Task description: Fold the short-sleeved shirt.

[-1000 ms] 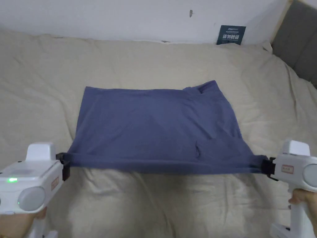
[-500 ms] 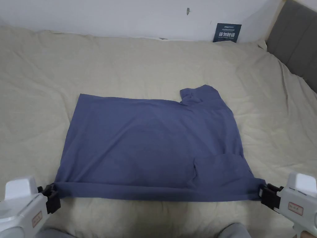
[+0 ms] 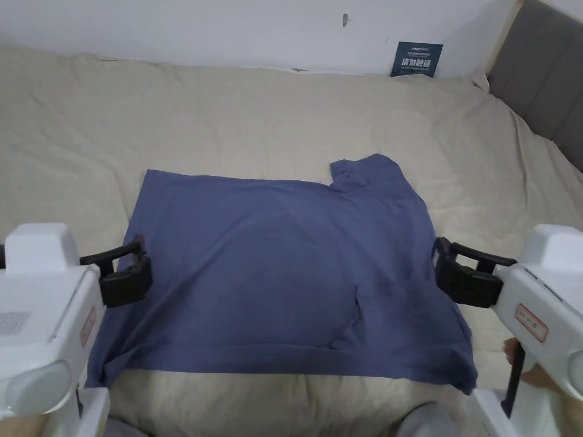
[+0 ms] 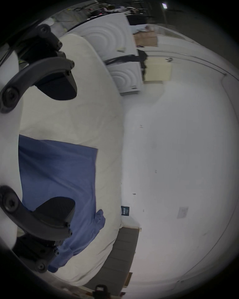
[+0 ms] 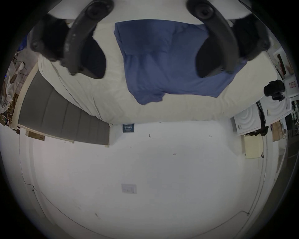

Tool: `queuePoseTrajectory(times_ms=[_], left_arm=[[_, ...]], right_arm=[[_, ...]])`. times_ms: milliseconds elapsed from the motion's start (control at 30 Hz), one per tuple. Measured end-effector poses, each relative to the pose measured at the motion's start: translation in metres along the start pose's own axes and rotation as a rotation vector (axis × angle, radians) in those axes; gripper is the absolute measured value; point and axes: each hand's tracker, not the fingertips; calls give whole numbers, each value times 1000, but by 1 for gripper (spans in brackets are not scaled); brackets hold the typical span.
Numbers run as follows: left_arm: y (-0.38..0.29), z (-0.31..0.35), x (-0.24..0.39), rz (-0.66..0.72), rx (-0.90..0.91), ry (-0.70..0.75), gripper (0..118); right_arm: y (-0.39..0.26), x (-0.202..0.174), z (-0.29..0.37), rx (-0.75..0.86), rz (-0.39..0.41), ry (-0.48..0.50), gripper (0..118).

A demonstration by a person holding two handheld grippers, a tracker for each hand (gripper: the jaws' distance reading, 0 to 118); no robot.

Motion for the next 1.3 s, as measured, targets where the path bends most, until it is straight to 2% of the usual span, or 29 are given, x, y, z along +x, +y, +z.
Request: queuePoseTrajectory(times_ms=[33, 67, 133, 167, 200, 333, 600, 633, 667, 700, 733, 767, 867, 1000, 1100, 1133, 1167, 1200, 1267, 1300], left_arm=[[2, 2, 6, -28, 22, 1, 72], [4, 4, 12, -53, 40, -2, 54], [3, 5, 18, -48, 46, -22, 24], [4, 5, 20, -33, 48, -36, 14], [6, 6, 22, -15, 49, -49, 3], [2, 3, 23, -3, 55, -52, 0], [-3, -3, 18, -20, 0, -97, 0], [-3, -5, 18, -18, -35, -98, 9], [-4, -8, 15, -7, -74, -92, 25], [-5, -13, 11, -3, -129, -90, 48], [-7, -19, 6, 3, -193, -106, 81], [-9, -24, 1, 14, -261, -112, 95], [-27, -34, -13, 20, -394, -109, 116], [-58, -40, -31, 92, -556, -121, 118], [-86, -43, -33, 68, -688, -117, 118], [-95, -44, -32, 46, -715, -122, 115], [-102, -43, -30, 24, -737, -120, 106], [-109, -43, -28, 11, -755, -113, 92], [-120, -45, -25, -1, -769, -100, 39], [-122, -45, -24, -2, -768, -89, 24]], right_arm=[[1, -4, 0, 13, 4, 12, 78], [3, -25, 10, 24, 10, 8, 58], [3, -39, 13, 40, 25, 1, 18], [3, -43, 14, 46, 28, -5, 11], [-1, -28, 5, 51, 27, -13, 3], [-6, -15, -4, 65, -28, -10, 2], [-12, -5, -10, 49, -38, -11, 1], [-13, -3, -10, 47, -37, -11, 1], [-13, -1, -11, 43, -34, -11, 1], [-14, 1, -13, 39, -31, -10, 1], [-16, 0, -12, 35, -27, -10, 1], [-17, 1, -13, 28, -22, -10, 1], [-22, 3, -13, 11, -10, -19, 1], [-30, 5, -16, -27, -15, -36, 1], [-37, 8, -19, -56, -22, -43, 1], [-39, 8, -20, -64, -21, -46, 1], [-41, 9, -21, -71, -22, -49, 1], [-42, 10, -21, -77, -24, -51, 1], [-44, 9, -21, -90, -28, -53, 1], [-45, 8, -21, -92, -29, -56, 1]])
